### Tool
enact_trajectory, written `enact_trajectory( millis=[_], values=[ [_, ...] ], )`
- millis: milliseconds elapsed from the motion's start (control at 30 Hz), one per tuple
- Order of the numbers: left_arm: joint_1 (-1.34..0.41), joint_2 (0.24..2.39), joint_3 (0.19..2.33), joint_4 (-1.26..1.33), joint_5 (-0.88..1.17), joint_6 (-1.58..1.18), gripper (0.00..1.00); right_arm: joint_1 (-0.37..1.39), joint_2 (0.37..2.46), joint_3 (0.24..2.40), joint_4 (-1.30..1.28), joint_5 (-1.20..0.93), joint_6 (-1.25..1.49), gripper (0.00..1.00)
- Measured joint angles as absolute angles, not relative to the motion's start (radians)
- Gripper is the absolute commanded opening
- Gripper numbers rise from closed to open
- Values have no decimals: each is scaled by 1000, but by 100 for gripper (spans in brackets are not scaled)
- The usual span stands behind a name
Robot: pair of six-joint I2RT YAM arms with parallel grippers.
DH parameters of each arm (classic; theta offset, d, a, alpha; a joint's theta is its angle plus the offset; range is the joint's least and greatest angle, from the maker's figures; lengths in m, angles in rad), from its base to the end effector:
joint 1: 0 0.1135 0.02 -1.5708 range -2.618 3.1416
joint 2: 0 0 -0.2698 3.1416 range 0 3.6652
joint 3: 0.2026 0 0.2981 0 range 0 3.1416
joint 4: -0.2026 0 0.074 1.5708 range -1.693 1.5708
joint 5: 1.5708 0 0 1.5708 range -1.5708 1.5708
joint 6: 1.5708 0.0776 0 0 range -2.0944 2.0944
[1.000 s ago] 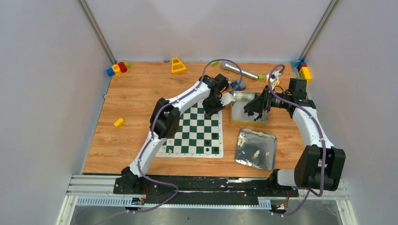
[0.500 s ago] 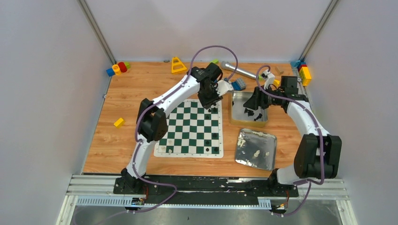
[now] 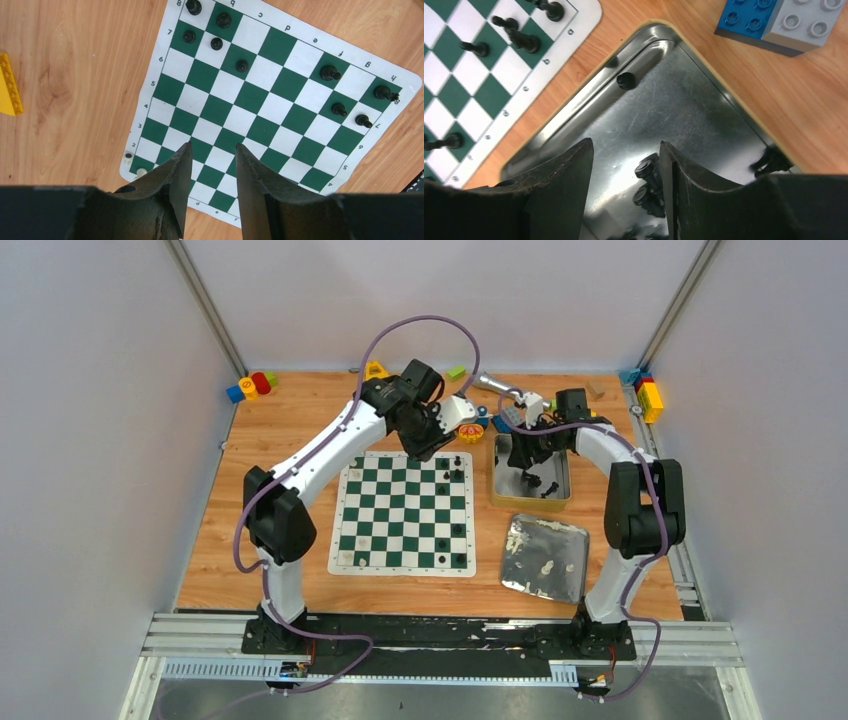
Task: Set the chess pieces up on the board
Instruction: Pick up the chess piece from the storage box.
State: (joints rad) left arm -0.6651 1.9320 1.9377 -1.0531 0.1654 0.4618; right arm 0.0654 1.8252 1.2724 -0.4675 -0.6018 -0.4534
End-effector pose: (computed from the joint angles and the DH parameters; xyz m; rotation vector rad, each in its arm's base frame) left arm 0.3716 -0.3077 0.2971 1.4503 2.1865 -0.2876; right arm 0.4363 0.0726 0.1548 -0.8285 2.2923 0.6071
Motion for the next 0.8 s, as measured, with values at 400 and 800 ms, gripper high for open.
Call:
enact_trajectory(
  millis=[400, 800],
  values=[
    [-599, 1858, 1816, -1019, 202, 474, 45, 119, 1936, 1306, -467, -575, -716, 54],
    [-540, 1814, 1785, -1003, 225, 482, 45, 145, 2000, 1365, -463, -586, -829, 50]
  ],
)
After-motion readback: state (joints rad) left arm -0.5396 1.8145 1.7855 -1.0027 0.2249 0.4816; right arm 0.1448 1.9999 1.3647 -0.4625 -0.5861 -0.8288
